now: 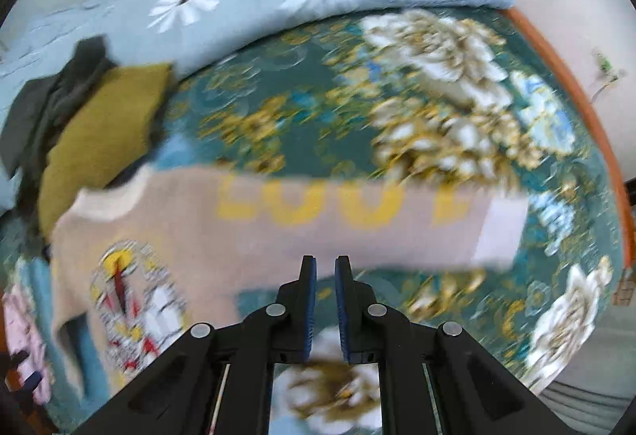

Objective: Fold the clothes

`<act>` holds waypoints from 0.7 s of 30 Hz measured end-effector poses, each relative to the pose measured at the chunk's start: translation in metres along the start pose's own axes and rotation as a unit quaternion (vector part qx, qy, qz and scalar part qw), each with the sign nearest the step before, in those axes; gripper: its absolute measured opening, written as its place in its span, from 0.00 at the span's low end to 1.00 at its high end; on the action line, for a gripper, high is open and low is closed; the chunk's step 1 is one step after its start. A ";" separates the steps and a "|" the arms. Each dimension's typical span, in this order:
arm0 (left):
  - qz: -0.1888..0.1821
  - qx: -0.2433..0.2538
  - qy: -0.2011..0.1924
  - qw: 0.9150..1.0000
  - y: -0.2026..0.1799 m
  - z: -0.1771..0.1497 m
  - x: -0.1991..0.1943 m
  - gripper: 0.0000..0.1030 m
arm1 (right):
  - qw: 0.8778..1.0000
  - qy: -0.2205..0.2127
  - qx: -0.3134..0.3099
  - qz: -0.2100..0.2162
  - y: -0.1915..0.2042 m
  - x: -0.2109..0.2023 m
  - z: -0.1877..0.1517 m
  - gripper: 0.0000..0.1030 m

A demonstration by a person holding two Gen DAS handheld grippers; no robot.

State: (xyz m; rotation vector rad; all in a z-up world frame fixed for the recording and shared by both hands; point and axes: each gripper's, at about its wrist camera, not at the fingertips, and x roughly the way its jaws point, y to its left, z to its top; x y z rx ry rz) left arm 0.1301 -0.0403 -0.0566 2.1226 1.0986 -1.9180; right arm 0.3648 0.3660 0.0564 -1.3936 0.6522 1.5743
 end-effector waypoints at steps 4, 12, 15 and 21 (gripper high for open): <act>-0.020 -0.089 -0.018 0.996 0.033 0.017 0.010 0.51 | 0.999 0.027 -0.027 0.015 0.028 0.000 -0.031 0.13; -0.084 -0.225 0.024 0.970 0.065 0.033 0.062 0.61 | 0.997 0.047 -0.051 0.015 0.065 -0.019 -0.052 0.15; -0.105 -0.257 0.027 0.960 0.070 0.037 0.075 0.63 | 0.996 0.036 -0.075 0.008 0.076 -0.032 -0.049 0.21; -0.054 -0.215 -0.001 0.975 0.060 0.056 0.071 0.33 | 0.996 0.044 -0.071 -0.013 0.079 -0.039 -0.045 0.26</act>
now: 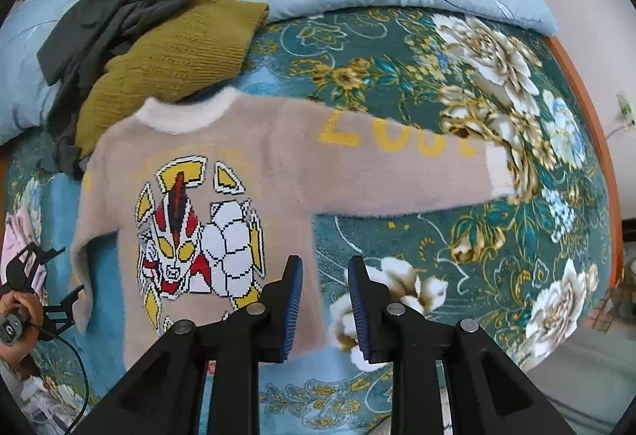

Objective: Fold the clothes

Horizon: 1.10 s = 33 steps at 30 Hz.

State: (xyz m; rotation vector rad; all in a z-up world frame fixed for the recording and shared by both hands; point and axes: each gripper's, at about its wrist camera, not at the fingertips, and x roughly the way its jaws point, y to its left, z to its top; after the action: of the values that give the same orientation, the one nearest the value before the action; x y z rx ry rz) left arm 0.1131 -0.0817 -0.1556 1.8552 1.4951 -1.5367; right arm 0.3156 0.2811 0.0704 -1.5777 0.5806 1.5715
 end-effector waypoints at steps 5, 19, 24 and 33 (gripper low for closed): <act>0.004 0.088 0.005 0.996 -0.027 0.011 -0.008 0.08 | 1.000 0.022 0.011 0.009 0.009 0.009 -0.004 0.26; -0.083 -0.107 0.082 0.987 0.032 -0.016 0.024 0.69 | 0.999 0.040 -0.004 0.023 0.030 0.021 -0.002 0.26; -0.069 -0.141 0.049 0.986 0.028 -0.006 0.024 0.64 | 0.999 0.044 0.006 0.020 0.021 0.021 0.000 0.30; 0.024 0.117 -0.055 0.991 -0.058 0.003 -0.018 0.08 | 0.998 0.054 0.018 0.032 0.022 0.030 -0.003 0.30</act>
State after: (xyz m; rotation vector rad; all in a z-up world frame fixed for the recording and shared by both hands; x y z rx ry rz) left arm 0.0651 -0.0690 -0.1202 1.8780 1.2600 -1.8259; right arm 0.3032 0.2729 0.0361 -1.6385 0.7200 1.5212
